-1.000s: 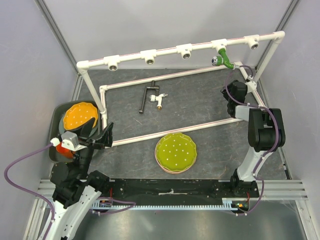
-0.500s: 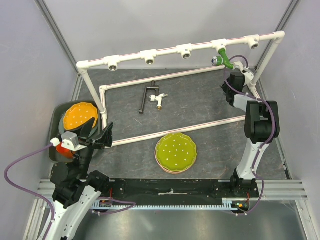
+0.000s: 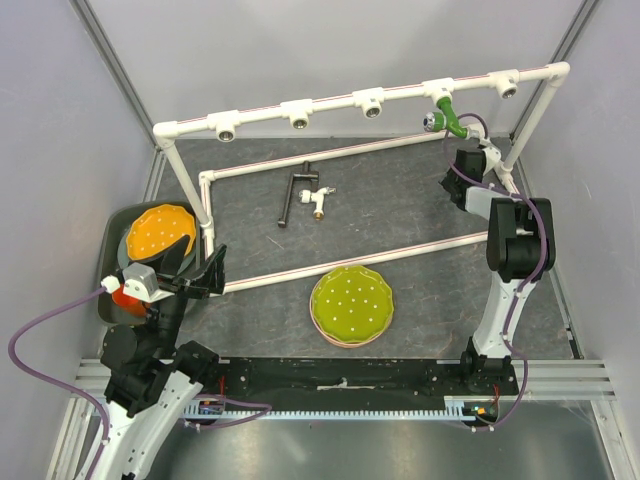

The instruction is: Install the water faucets

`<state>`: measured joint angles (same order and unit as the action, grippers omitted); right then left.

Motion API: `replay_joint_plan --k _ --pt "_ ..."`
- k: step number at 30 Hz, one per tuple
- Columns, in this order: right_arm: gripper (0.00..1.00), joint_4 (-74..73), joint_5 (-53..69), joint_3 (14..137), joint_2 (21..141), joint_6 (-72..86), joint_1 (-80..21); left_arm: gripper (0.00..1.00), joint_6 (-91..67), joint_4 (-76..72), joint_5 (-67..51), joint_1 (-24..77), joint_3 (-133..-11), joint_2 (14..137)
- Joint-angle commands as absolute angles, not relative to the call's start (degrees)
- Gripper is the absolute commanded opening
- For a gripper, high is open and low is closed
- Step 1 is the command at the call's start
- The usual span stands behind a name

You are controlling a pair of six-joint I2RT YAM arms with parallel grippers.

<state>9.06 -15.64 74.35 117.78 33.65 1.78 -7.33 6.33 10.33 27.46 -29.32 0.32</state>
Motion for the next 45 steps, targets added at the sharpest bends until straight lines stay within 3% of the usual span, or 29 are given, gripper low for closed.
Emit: replay_joint_plan --k 1,13,16,20,22,38,45 --pt "0.45 9.32 -15.12 76.64 118.48 32.52 1.85 0.88 -5.36 4.83 10.28 27.6 -29.97 -4.66" --pt "0.37 8.79 -15.65 77.78 118.48 30.67 1.85 0.88 -5.27 4.83 10.2 27.6 -29.97 -4.66" --pt "0.28 8.44 -15.56 77.61 118.13 30.24 1.93 0.88 -5.27 4.83 10.19 27.6 -29.97 -4.66" --pt "0.05 8.26 -14.85 76.12 116.46 29.88 1.85 0.88 -5.27 4.75 10.11 27.6 -29.88 -4.66" --pt "0.0 8.26 -14.5 74.28 114.36 29.8 1.93 0.88 -5.27 4.66 9.93 27.6 -29.88 -4.66" --pt "0.0 15.2 -4.32 43.87 82.2 32.61 -1.21 0.88 -7.11 4.22 6.33 27.6 -29.88 -1.5" --pt "0.0 14.24 1.48 34.21 65.86 30.32 -6.15 0.9 -13.61 6.32 0.27 27.51 -33.82 13.06"
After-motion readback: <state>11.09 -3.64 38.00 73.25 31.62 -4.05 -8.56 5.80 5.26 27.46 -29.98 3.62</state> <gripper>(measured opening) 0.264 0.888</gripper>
